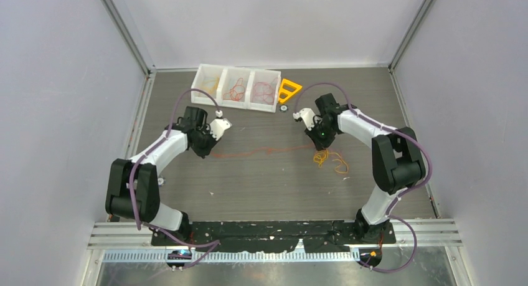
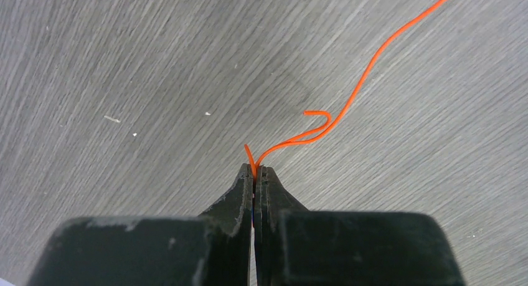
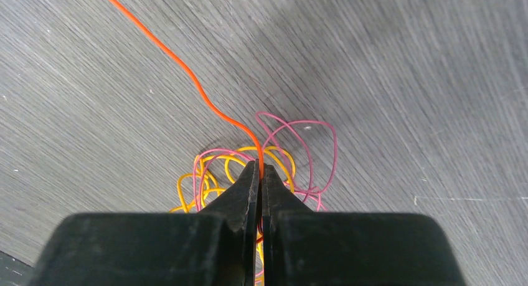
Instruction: Untangle the cables
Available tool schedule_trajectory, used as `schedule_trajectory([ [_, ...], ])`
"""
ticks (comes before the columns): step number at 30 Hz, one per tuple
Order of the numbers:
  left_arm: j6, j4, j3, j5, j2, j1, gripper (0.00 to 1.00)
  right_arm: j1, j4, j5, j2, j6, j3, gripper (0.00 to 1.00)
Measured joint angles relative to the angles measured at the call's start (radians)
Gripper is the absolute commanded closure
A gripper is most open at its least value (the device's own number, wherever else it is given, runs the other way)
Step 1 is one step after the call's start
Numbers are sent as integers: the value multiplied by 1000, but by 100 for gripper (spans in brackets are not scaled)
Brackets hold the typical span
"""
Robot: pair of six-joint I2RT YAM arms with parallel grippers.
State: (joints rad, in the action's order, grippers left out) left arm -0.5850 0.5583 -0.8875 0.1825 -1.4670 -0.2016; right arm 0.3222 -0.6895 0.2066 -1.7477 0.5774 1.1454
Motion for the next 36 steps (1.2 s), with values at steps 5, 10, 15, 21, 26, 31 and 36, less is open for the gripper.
schedule_trajectory([
  [5, 22, 5, -56, 23, -25, 119, 100, -31, 0, -3, 38, 10, 0, 95],
  [10, 84, 31, -227, 196, -20, 327, 100, -72, 11, 57, 45, 13, 1, 94],
  [15, 117, 30, -241, 314, 105, 218, 100, -52, -35, 160, 59, -17, 20, 95],
  [21, 251, -43, -210, 465, 193, -90, 94, 13, -41, 325, 140, -88, 37, 95],
  [26, 417, -203, -153, 518, 150, -220, 85, 66, -8, 439, 197, -146, 50, 95],
  [31, 497, -330, -142, 539, 36, -320, 76, 93, 20, 508, 205, -189, 50, 95],
  [36, 594, -414, -140, 597, -42, -342, 69, 107, 32, 539, 216, -209, 48, 95],
])
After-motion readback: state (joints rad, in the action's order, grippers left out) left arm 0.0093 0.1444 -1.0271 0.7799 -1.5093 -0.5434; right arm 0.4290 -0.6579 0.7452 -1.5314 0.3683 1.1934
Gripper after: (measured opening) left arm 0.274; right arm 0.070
